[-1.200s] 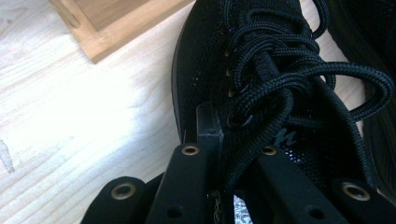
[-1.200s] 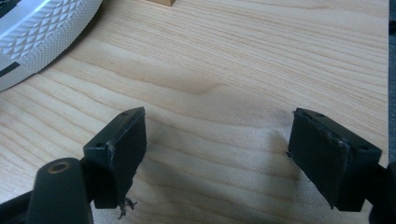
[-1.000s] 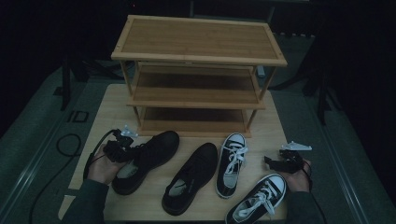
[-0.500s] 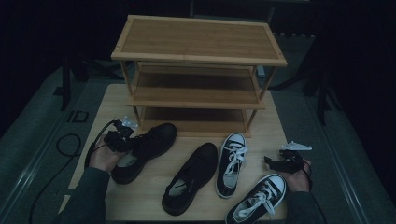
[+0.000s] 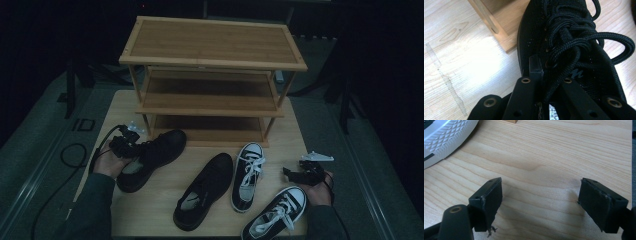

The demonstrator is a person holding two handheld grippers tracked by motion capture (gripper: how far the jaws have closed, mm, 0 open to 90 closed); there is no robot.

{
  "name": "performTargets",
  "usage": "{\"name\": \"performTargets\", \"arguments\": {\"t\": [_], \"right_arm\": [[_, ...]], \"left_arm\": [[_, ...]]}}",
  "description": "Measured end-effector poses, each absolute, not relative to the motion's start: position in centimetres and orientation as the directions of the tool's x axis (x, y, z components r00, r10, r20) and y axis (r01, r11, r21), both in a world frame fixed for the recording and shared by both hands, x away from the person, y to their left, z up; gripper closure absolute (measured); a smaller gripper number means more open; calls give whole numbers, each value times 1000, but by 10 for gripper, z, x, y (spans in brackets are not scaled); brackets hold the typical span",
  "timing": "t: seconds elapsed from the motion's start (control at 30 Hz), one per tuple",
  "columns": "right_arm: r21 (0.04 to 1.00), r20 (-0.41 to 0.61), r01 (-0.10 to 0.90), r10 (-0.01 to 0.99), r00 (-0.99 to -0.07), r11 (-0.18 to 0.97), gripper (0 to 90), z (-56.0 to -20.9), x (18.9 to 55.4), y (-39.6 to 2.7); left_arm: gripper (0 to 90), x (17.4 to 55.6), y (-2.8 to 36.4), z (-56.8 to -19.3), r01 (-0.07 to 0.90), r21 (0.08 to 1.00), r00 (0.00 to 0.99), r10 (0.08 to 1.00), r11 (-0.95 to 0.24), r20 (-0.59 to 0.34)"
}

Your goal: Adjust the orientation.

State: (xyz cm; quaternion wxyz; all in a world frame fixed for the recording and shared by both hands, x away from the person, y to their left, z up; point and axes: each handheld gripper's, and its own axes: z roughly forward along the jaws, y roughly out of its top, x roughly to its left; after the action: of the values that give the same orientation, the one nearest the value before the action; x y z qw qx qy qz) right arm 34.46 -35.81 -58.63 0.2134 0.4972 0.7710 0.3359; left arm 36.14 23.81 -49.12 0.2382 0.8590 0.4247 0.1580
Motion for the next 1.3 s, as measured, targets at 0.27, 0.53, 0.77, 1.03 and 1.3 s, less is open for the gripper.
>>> {"name": "performTargets", "arguments": {"t": [0.27,0.53,0.77,1.03,1.3], "right_arm": [[730,4,623,910,-415,280,191,-586,345,-358],[730,4,623,910,-415,280,191,-586,345,-358],[730,5,623,910,-415,280,191,-586,345,-358],[730,5,623,910,-415,280,191,-586,345,-358],[730,4,623,910,-415,280,191,-586,345,-358]], "left_arm": [[646,359,247,-494,673,571,578,816,-471,-7],[573,350,252,-494,681,570,574,818,-459,-28],[571,341,255,-490,675,575,583,812,-462,-32],[572,330,258,-480,665,591,593,804,-457,-46],[574,323,262,-471,657,604,593,804,-450,-45]]}}
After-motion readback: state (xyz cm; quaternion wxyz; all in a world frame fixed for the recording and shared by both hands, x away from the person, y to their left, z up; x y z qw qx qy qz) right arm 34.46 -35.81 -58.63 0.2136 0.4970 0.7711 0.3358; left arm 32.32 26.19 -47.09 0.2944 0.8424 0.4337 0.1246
